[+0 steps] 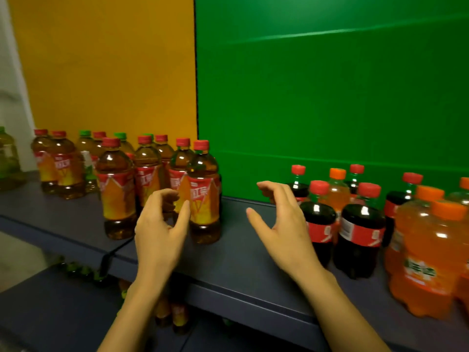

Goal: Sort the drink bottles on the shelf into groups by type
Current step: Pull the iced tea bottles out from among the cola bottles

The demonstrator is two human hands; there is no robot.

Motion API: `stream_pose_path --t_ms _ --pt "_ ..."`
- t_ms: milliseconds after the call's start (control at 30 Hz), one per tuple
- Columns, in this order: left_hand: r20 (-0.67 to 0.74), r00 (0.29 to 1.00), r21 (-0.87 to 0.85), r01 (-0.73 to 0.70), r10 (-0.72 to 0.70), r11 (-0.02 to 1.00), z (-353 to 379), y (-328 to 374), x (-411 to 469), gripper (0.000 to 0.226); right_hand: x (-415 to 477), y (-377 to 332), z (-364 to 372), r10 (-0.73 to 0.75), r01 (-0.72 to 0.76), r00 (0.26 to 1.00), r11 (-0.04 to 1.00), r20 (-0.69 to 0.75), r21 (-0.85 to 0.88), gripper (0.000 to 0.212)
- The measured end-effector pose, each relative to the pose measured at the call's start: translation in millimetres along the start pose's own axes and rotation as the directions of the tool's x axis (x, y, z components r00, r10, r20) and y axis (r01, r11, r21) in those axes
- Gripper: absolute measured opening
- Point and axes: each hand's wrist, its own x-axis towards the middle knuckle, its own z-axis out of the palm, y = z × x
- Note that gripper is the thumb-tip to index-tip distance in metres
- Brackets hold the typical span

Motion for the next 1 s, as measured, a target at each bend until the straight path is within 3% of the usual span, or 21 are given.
stream_pose_path --t_ms 133,267,367,567,767,1000 --pt "0.1 0.994 0.003 0.036 -0.036 0.999 0 -37 30 0.041 26 -13 52 0.057 -0.054 0.996 0.998 -0.063 0.044 0.051" --pt "0.251 0.966 0.026 0.059 -0.064 0.998 12 -69 55 0.068 46 -11 100 0.265 -0.269 0.963 0.952 0.043 0.146 0.08" --pt "0.322 0.945 0.04 0.045 -0.055 0.998 22 -86 64 0.08 51 -11 128 0.336 -0.341 0.94 0.925 0.059 0.168 0.093" --pt "0.44 0.888 -0.079 0.182 -0.13 0.98 39 -107 80 0.089 52 -3 143 0.391 -0.383 0.92 0.91 -0.023 0.156 0.073" --pt "0.483 0.836 -0.247 0.417 -0.262 0.875 54 -97 86 0.072 44 -3 128 0.421 -0.369 0.89 0.89 -0.174 0.266 0.051" --pt "0.366 0.903 -0.286 0.34 -0.225 0.896 55 -89 74 0.057 38 -7 121 0.409 -0.318 0.867 0.894 -0.284 0.317 0.05"
